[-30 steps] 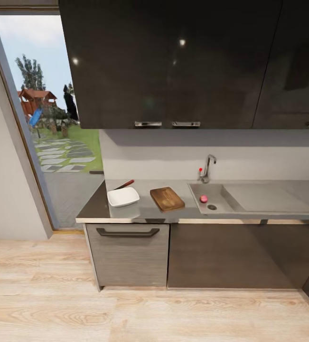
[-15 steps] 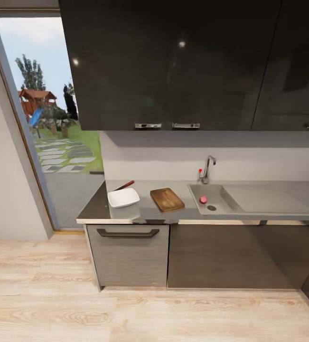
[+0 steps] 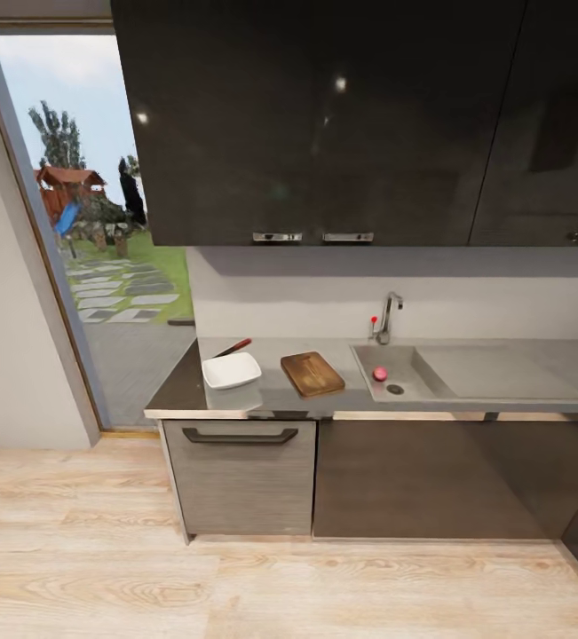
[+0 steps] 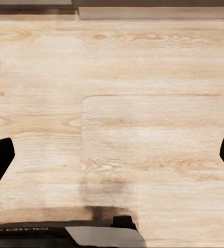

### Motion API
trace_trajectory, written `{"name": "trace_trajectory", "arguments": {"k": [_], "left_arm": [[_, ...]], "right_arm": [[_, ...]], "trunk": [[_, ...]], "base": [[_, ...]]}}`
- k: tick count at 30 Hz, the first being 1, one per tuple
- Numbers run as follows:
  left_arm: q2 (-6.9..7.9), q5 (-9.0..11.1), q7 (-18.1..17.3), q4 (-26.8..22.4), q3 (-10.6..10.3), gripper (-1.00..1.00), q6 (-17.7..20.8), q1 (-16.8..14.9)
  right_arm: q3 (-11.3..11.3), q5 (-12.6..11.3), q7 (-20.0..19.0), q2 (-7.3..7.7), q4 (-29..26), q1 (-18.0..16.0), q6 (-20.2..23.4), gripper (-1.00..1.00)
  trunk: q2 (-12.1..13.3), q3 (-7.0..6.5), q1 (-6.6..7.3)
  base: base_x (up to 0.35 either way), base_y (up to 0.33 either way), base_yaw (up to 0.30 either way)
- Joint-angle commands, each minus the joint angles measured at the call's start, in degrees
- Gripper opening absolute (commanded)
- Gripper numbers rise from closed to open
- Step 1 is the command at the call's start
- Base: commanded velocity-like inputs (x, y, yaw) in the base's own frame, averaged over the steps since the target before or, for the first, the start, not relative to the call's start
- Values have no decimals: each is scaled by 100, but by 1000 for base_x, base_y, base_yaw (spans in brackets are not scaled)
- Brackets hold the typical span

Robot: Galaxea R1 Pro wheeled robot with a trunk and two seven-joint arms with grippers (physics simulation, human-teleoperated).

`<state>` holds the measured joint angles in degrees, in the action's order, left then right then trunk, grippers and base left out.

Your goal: In the kitchen, take the Vidalia onion out of the sink, dice it on the chopping board with the paring knife, put the diced onion into the bowl on the countertop, then place both the paring knife and the chopping board into the sink.

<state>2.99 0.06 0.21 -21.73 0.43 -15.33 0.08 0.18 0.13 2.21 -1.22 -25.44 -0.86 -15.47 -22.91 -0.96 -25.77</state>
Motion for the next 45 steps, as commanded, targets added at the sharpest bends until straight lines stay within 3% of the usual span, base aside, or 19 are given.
{"name": "trace_trajectory", "arguments": {"k": [1, 6, 10, 17, 25, 35, 45], "left_arm": [[0, 1, 3, 22, 5, 100, -14, 1], [4, 9, 12, 335, 8, 100, -7, 1], [2, 12, 14, 988, 9, 100, -12, 1], [8, 18, 15, 1404, 3, 100, -7, 1], [9, 20, 15, 1760, 1, 100, -5, 1], [9, 25, 15, 1853, -8, 100, 9, 1], [4, 51, 18, 1882, -1, 100, 21, 1]], "right_arm": [[1, 3, 21, 1, 58, -2, -17, 100], [4, 3, 25, 20, 450, -2, -14, 100], [14, -12, 25, -17, 1216, -2, 0, 100], [10, -5, 32, 31, 1782, -2, 10, 100], [-4, -31, 26, -34, 1872, -2, -6, 100], [8, -22, 25, 10, 1889, -2, -6, 100], [1, -28, 25, -37, 1885, -2, -8, 100]], "trunk": [[-1, 0, -1], [-1, 0, -1], [-1, 0, -1], [-1, 0, -1], [-1, 0, -1], [-1, 0, -1], [-1, 0, -1]], "base": [[0, 0, 0], [0, 0, 0], [0, 0, 0], [0, 0, 0], [0, 0, 0], [0, 0, 0], [0, 0, 0]]}}
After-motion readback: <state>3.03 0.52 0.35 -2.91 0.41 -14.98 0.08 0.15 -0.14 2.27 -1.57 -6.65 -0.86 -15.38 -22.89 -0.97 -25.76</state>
